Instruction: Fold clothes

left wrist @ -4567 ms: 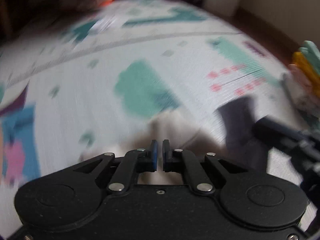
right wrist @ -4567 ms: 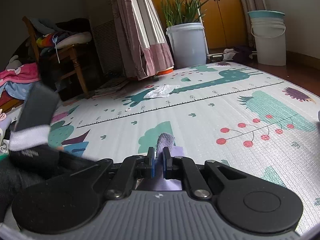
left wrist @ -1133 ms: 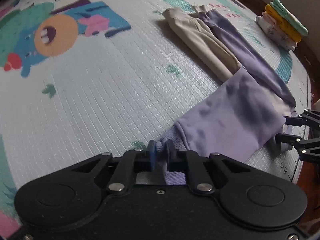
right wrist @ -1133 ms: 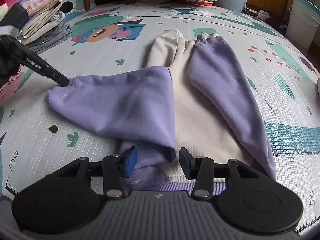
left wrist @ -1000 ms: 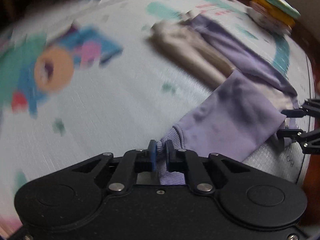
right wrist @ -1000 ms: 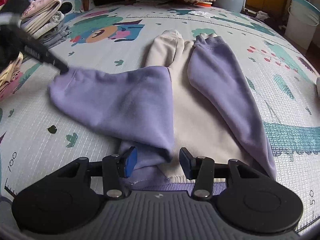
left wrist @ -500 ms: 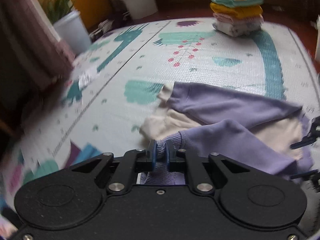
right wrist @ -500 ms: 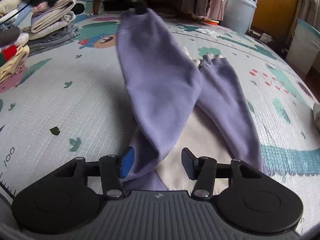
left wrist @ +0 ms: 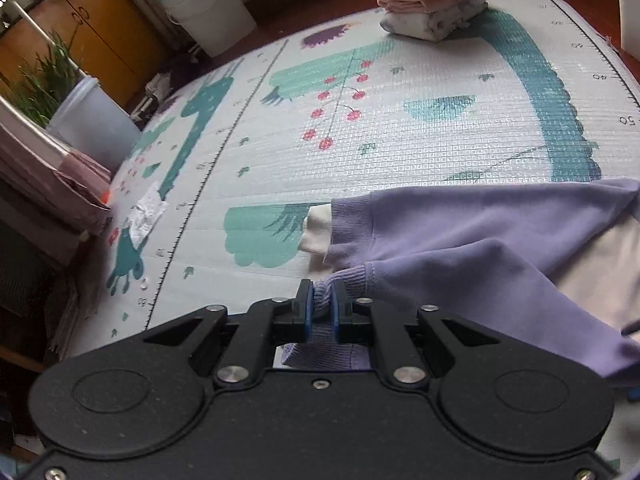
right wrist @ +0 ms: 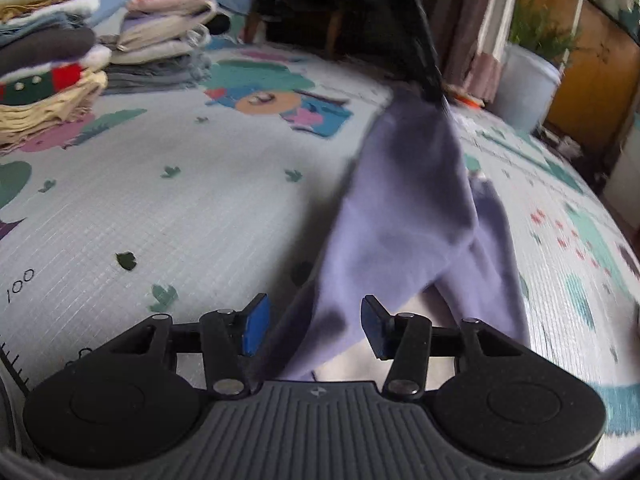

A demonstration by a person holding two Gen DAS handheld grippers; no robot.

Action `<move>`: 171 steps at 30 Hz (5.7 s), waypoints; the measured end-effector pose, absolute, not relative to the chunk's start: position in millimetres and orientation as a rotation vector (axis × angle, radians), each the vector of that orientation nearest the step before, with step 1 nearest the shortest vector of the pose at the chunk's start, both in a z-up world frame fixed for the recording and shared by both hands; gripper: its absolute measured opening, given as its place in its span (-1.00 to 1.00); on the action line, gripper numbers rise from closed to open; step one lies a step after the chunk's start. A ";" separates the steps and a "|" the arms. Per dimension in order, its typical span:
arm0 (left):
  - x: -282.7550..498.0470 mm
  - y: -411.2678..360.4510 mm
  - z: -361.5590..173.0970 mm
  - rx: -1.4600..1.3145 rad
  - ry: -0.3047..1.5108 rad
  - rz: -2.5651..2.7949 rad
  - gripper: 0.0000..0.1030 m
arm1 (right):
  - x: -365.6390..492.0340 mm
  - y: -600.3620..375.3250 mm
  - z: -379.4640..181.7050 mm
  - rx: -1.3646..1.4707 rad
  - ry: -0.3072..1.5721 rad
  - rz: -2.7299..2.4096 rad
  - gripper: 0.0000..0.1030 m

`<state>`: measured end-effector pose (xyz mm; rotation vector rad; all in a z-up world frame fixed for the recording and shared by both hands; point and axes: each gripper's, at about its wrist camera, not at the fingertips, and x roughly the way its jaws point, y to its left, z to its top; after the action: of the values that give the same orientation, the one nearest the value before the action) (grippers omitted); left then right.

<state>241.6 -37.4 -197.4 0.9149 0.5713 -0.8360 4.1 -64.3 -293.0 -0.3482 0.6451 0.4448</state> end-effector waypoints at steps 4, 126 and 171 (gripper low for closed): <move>252.4 -47.3 -211.2 0.932 0.615 -0.838 -0.87 | 7.7 -60.9 -292.7 -0.361 0.637 0.510 -0.02; -22.3 -4.3 -311.6 1.443 0.221 -1.325 0.22 | -5.4 -244.0 -305.6 -1.282 0.389 1.315 0.03; 69.2 -11.9 -233.9 0.504 0.732 -1.137 -0.93 | 7.0 -216.3 -307.0 -1.150 0.389 1.140 0.12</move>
<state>69.2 -11.9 -233.9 0.5040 0.7318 -1.1369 7.0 -216.3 -307.0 -1.1504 0.3889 1.1405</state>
